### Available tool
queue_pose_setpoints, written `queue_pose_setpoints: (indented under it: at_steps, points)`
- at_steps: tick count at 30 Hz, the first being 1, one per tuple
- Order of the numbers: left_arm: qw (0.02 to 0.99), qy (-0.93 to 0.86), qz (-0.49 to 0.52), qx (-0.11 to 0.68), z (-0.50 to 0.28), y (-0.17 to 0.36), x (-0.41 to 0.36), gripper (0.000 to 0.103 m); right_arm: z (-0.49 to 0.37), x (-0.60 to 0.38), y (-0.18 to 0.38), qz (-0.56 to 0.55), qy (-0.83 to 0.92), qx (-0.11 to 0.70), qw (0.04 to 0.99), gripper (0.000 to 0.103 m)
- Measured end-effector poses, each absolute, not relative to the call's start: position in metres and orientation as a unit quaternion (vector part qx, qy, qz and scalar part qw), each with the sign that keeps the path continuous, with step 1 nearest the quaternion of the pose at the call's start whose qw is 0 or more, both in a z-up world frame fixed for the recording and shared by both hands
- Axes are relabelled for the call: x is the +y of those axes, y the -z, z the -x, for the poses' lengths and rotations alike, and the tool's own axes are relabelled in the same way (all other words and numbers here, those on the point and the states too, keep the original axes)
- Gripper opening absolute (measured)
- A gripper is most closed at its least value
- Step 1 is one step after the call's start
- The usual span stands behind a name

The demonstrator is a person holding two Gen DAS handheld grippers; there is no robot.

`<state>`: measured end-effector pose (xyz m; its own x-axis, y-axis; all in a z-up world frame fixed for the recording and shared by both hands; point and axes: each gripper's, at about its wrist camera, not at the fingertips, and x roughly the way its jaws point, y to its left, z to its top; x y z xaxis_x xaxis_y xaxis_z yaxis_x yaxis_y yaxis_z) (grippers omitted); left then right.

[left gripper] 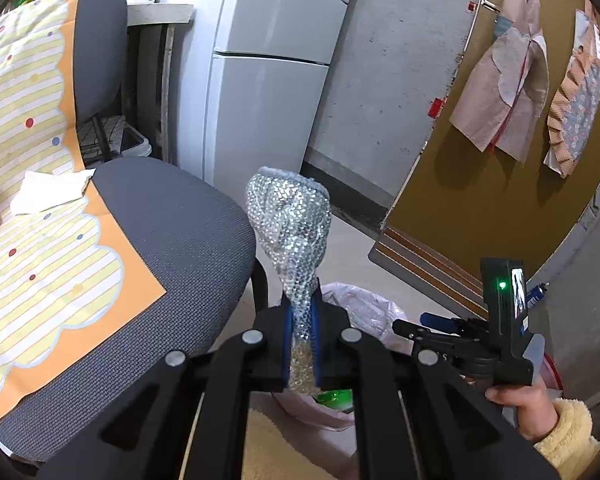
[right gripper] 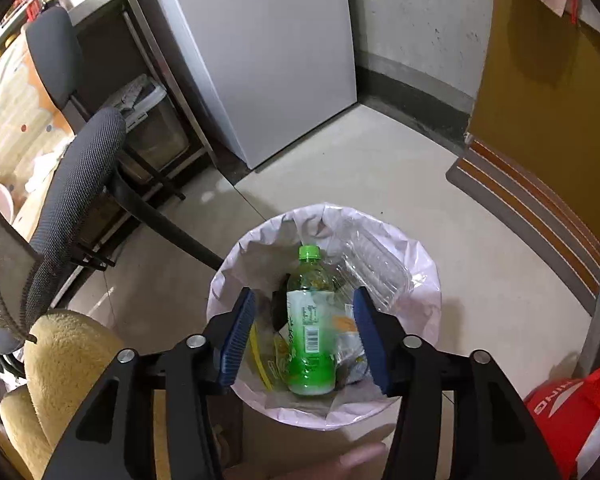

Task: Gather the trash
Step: 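Carry the packet and foil to the pink bin and open the right gripper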

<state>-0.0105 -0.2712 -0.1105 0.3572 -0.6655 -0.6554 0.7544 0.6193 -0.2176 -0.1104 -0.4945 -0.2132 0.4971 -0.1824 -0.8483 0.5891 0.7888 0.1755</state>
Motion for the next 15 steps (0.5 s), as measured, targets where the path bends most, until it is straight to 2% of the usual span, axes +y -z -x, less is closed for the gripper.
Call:
queue_pose_setpoints:
  at_steps: [2, 15]
  points:
    - [0.822, 0.433, -0.057, 0.365, 0.011, 0.108, -0.269, 0.006, 0.112, -0.493, 0.206, -0.227, 0.232, 0.440, 0.837, 0.062]
    - [0.802, 0.462, -0.074, 0.370, 0.028, 0.105, -0.276, 0.006, 0.131, -0.472, 0.107, -0.201, 0.231, 0.331, 0.893, 0.062]
